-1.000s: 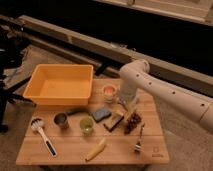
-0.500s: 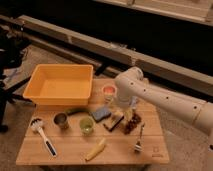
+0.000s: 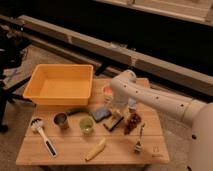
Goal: Place eraser in metal cup
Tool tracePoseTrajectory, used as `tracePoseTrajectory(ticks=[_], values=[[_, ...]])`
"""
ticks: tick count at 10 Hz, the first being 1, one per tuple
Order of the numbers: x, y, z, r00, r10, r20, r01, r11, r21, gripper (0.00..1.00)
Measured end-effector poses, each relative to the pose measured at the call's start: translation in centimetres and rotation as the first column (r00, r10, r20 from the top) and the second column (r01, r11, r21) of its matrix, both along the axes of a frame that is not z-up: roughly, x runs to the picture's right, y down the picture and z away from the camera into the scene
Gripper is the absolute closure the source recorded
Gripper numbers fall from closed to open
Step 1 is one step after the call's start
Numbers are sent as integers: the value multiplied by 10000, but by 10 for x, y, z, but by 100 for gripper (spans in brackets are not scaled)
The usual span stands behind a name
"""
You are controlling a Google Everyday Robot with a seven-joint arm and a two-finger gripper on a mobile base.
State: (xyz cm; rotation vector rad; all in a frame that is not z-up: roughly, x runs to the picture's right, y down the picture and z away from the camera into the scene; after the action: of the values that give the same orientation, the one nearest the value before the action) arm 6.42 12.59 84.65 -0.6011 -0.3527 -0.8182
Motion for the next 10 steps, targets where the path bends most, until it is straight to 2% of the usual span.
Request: tracePoseTrajectory(ticks=[2,6,10], values=[[2,1,9,9995,98,-292,-97,10000,13,20],[15,11,18,9960,271,-856,-294,9993,-251,20],[33,14,24,9871,817,-1374,-890,9949,-480,23]])
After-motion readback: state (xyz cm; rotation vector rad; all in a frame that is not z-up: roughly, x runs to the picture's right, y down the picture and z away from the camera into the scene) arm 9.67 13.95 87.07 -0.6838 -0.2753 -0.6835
